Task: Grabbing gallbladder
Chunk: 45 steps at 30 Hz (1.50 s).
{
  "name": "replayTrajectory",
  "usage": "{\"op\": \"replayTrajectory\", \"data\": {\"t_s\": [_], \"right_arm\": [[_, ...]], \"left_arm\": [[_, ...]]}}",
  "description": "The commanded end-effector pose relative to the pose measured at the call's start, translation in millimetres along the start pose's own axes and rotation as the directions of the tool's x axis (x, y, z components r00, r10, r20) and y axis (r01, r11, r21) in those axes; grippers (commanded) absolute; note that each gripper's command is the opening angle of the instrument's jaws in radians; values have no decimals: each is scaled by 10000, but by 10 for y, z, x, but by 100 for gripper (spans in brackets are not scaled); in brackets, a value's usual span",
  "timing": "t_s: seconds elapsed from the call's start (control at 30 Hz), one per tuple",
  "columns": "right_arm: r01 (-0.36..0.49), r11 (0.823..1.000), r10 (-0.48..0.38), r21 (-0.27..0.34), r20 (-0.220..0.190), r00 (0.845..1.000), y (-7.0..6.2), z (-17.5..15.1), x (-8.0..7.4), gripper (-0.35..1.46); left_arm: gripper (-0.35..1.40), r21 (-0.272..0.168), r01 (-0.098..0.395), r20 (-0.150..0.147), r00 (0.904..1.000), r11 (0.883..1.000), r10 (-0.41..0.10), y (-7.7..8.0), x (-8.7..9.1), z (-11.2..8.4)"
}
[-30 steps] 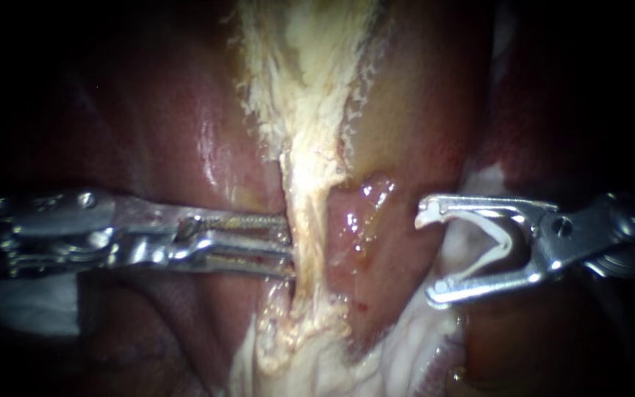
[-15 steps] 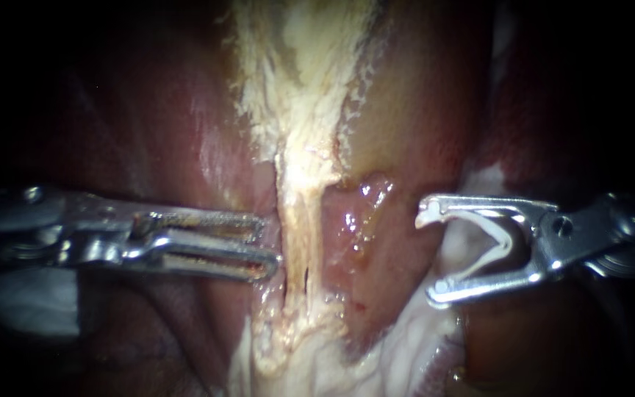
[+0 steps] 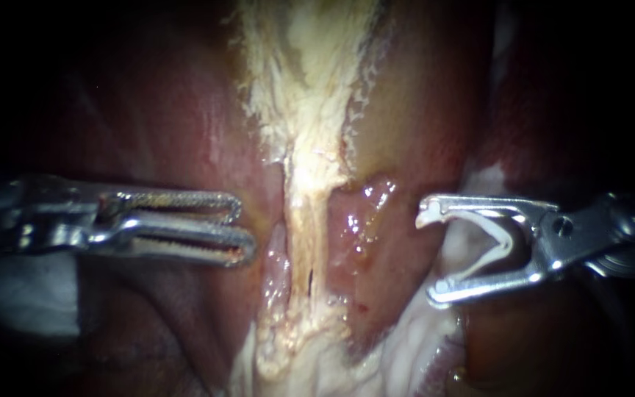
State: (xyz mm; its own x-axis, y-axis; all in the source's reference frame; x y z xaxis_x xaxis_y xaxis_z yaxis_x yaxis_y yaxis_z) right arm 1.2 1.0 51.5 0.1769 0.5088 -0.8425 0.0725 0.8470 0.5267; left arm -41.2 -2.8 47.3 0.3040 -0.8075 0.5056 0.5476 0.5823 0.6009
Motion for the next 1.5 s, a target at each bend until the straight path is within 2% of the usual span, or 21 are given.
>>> {"op": "replayTrajectory", "data": {"t_s": [0.03,0.23,0.57,0.63,0.87,1.13,1.5], "right_arm": [[0,10000,0,0,-4,10000,0,1,0,56],[-2,10000,2,-7,-11,10000,0,2,1,56],[-2,10000,2,-8,-13,10000,0,2,1,56],[-2,10000,2,-6,-13,10000,0,2,1,56],[1,10000,-1,2,-15,10000,-1,2,2,56],[0,10000,0,-1,-19,10000,-1,3,2,56],[-2,10000,1,-9,-24,10000,-1,4,2,56]], "left_arm": [[27,-13,-6,76,10000,10000,6,-1,-4,0],[27,-90,44,281,9996,9999,-42,-7,-19,6],[33,-325,10,325,9995,9995,1,-15,-32,30],[33,-494,-17,359,9993,9988,35,-15,-33,33],[34,-1034,-33,444,9990,9946,79,-9,-33,37],[34,-1569,197,548,9984,9874,-112,2,-33,45],[31,-1550,265,532,9984,9876,-185,16,-42,61]]}}
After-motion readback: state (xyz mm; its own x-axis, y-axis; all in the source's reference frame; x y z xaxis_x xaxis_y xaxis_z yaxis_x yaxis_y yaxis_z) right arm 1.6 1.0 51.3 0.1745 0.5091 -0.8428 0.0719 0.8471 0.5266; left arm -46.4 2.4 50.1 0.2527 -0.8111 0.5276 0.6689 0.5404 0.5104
